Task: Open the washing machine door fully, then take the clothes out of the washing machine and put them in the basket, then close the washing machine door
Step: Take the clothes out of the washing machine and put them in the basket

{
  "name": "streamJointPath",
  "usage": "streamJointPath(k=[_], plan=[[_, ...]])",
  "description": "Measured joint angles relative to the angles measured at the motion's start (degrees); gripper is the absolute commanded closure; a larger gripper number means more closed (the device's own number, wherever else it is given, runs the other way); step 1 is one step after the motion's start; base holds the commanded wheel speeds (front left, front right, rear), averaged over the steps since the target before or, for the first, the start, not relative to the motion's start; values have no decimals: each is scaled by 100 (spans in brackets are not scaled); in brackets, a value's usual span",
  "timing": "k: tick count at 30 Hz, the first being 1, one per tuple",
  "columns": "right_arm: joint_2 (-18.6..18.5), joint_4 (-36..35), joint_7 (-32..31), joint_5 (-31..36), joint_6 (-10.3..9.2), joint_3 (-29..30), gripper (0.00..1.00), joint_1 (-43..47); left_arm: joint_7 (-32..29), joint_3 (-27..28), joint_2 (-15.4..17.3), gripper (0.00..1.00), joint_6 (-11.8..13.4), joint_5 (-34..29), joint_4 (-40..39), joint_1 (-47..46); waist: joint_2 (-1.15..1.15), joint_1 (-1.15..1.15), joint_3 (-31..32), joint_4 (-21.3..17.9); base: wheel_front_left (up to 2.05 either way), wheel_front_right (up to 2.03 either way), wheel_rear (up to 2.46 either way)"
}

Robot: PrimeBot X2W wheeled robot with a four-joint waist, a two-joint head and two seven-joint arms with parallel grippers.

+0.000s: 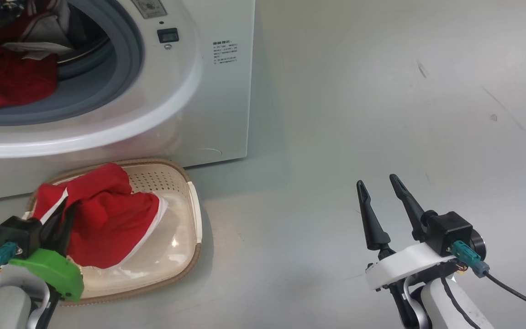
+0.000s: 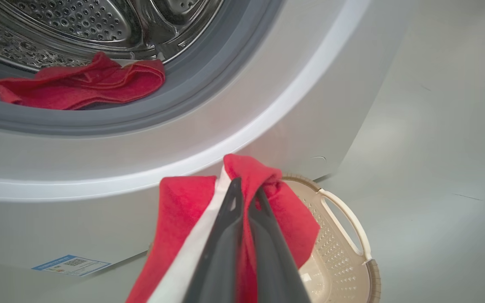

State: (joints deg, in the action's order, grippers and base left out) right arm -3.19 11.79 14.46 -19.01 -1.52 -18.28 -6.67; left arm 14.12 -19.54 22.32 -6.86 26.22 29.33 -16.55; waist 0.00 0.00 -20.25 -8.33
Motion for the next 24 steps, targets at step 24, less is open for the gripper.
streamJointPath(k=[24], plan=[[43, -382, 0, -21, -219, -133, 0, -361, -181, -259, 91, 100, -32, -7, 1162, -997, 0, 0, -1137, -628, 0, 0, 0]])
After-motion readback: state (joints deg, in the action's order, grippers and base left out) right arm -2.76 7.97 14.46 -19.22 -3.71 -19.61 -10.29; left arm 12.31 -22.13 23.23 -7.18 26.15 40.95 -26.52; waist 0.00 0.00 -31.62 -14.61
